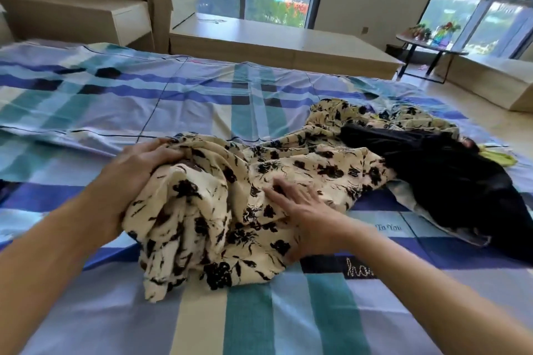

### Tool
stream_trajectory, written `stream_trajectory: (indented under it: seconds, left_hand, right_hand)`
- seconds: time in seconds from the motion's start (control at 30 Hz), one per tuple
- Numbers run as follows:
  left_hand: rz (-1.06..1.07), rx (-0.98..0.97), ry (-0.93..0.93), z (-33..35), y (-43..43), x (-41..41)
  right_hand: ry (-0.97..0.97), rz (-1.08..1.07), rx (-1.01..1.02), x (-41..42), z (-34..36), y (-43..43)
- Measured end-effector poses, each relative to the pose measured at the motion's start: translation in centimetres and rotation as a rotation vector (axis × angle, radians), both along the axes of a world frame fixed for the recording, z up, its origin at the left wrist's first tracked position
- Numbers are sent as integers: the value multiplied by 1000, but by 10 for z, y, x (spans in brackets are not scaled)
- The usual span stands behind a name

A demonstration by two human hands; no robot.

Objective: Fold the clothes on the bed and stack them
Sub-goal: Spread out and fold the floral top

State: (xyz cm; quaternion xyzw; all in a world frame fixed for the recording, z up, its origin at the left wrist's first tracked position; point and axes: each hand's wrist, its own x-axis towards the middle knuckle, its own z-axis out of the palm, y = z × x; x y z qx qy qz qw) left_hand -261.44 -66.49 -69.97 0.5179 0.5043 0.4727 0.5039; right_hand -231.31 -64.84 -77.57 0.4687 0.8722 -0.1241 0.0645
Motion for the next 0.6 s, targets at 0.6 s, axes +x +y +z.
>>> stream_trajectory:
  seconds: [0.6]
  left_hand:
    - [392,117,378,4,-20,-32]
  right_hand:
    - [1593,-813,-388,5,59,4]
